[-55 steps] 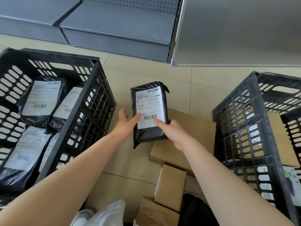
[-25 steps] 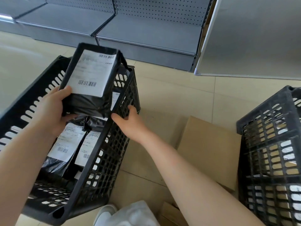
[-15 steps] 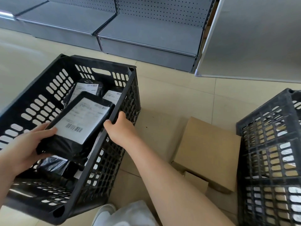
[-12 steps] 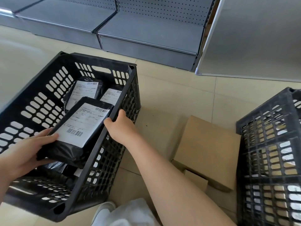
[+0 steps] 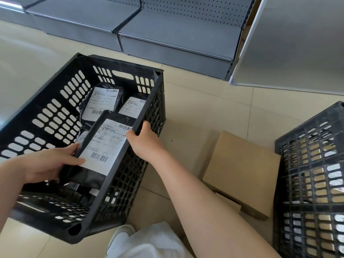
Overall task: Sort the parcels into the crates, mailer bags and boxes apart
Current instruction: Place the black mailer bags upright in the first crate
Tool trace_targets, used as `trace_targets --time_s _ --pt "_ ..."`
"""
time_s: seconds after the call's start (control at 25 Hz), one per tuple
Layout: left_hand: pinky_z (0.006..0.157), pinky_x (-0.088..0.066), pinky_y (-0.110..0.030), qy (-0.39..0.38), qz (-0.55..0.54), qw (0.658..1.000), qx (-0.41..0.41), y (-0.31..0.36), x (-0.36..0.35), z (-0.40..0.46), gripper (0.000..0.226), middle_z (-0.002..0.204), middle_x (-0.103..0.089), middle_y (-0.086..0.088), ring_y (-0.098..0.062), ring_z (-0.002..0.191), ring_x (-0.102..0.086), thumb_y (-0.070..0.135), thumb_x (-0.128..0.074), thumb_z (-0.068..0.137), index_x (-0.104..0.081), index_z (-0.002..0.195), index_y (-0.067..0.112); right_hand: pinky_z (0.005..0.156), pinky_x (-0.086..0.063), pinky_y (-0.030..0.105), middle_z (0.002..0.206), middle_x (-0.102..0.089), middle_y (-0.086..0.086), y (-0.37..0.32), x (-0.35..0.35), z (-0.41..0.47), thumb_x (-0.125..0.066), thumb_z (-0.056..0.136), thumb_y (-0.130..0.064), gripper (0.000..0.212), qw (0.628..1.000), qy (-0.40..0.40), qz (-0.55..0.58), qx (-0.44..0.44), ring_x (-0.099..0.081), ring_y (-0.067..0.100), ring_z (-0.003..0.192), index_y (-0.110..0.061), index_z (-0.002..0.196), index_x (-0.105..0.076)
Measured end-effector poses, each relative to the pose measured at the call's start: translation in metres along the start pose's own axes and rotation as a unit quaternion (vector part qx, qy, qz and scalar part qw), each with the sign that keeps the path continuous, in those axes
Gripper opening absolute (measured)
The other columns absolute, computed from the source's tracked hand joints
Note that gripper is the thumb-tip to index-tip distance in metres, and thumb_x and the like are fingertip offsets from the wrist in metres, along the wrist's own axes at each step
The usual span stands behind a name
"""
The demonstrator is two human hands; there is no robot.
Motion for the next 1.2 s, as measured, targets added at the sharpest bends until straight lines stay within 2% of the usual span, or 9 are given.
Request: trace_targets --time_s 0.16,0.28,0.36,0.44,0.64,0.8,0.96,1.12,1.2 --pt "0.092 -0.051 -0.049 0.035 0.024 0.999 -0.006 0.013 -0.019 0.004 0.095 0.114 -0.073 -0.006 -0.03 0.111 -0.065 0.04 -0.096 0.036 -0.059 0.124 0.034 0.052 -0.04 0.031 0.076 -0.054 -0.001 -0.002 -0.002 0.001 -0.04 0.101 -0.04 0.045 1.0 0.006 0.001 0.004 -0.05 0.018 0.057 -0.016 0.138 -0.033" --pt "0.08 -0.056 -0.041 0.076 0.042 0.995 -0.046 0.017 -0.034 0.009 0.094 0.104 -0.076 -0.005 -0.025 0.099 -0.071 0.051 -0.092 0.041 -0.054 0.124 0.031 0.053 -0.04 0.032 0.076 -0.053 -0.001 -0.001 -0.002 0.002 -0.04 0.1 -0.039 0.042 1.0 0.014 0.002 0.006 -0.05 0.018 0.058 -0.014 0.133 -0.036" --pt "0.076 -0.058 -0.039 0.073 0.052 0.995 -0.05 0.015 -0.031 0.01 0.111 0.104 -0.076 -0.005 -0.024 0.096 -0.073 0.056 -0.095 0.022 -0.051 0.121 0.033 0.055 -0.042 0.033 0.078 -0.054 -0.001 -0.001 -0.003 0.002 -0.039 0.1 -0.04 0.045 1.0 0.014 0.002 0.004 -0.051 0.019 0.06 -0.014 0.137 -0.034" --pt "0.074 -0.06 -0.04 0.052 0.064 0.996 -0.039 0.012 -0.024 0.006 0.122 0.107 -0.075 -0.006 -0.024 0.096 -0.073 0.052 -0.097 0.016 -0.047 0.125 0.032 0.056 -0.045 0.035 0.081 -0.057 0.0 -0.001 -0.004 0.002 -0.039 0.101 -0.04 0.049 1.0 0.013 0.001 0.005 -0.054 0.019 0.062 -0.015 0.141 -0.032" --pt "0.081 -0.057 -0.049 0.02 0.142 0.989 0.029 0.001 -0.014 0.002 0.131 0.107 -0.075 -0.001 -0.026 0.102 -0.071 0.038 -0.093 0.036 -0.023 0.147 0.039 0.062 -0.05 0.037 0.087 -0.06 0.0 -0.002 -0.005 0.0 -0.039 0.101 -0.038 0.042 1.0 0.015 0.026 0.006 -0.056 0.019 0.066 -0.015 0.136 -0.034" --pt "0.09 -0.053 -0.058 0.012 0.179 0.981 0.074 0.005 -0.007 0.009 0.111 0.11 -0.075 -0.002 -0.028 0.108 -0.068 0.033 -0.093 0.048 -0.027 0.137 0.039 0.058 -0.046 0.035 0.087 -0.059 0.0 -0.002 -0.003 -0.003 -0.039 0.102 -0.039 0.041 1.0 0.012 0.025 0.002 -0.056 0.018 0.067 -0.016 0.135 -0.035" --pt "0.095 -0.052 -0.054 0.03 0.25 0.958 0.135 -0.008 -0.007 0.016 0.086 0.113 -0.073 -0.002 -0.025 0.107 -0.067 0.031 -0.084 0.072 -0.034 0.142 0.027 0.061 -0.047 0.036 0.09 -0.062 0.002 -0.002 -0.004 -0.002 -0.038 0.102 -0.04 0.049 1.0 0.008 0.021 0.0 -0.056 0.019 0.067 -0.017 0.144 -0.028" --pt "0.106 -0.04 -0.057 0.043 0.225 0.966 0.123 -0.028 -0.012 0.031 0.11 0.136 -0.058 -0.003 -0.024 0.117 -0.058 0.032 -0.086 0.07 -0.014 0.154 0.027 0.066 -0.052 0.04 0.093 -0.062 0.003 -0.002 -0.005 -0.002 -0.037 0.102 -0.039 0.055 1.0 0.009 0.028 0.002 -0.057 0.021 0.07 -0.018 0.15 -0.021" --pt "0.105 -0.039 -0.055 0.049 0.234 0.964 0.116 -0.027 -0.016 0.032 0.108 0.141 -0.051 -0.004 -0.024 0.117 -0.053 0.031 -0.082 0.075 -0.009 0.155 0.024 0.072 -0.056 0.043 0.098 -0.064 0.004 -0.003 -0.004 -0.002 -0.037 0.101 -0.039 0.054 1.0 0.01 0.027 0.004 -0.06 0.022 0.074 -0.017 0.149 -0.022"
Point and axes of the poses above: each hand's wrist, its own z-axis towards the middle knuckle, its own x-axis out of the back of the hand, y = z × x, the point moved 2 cm from there along z, towards the middle knuckle
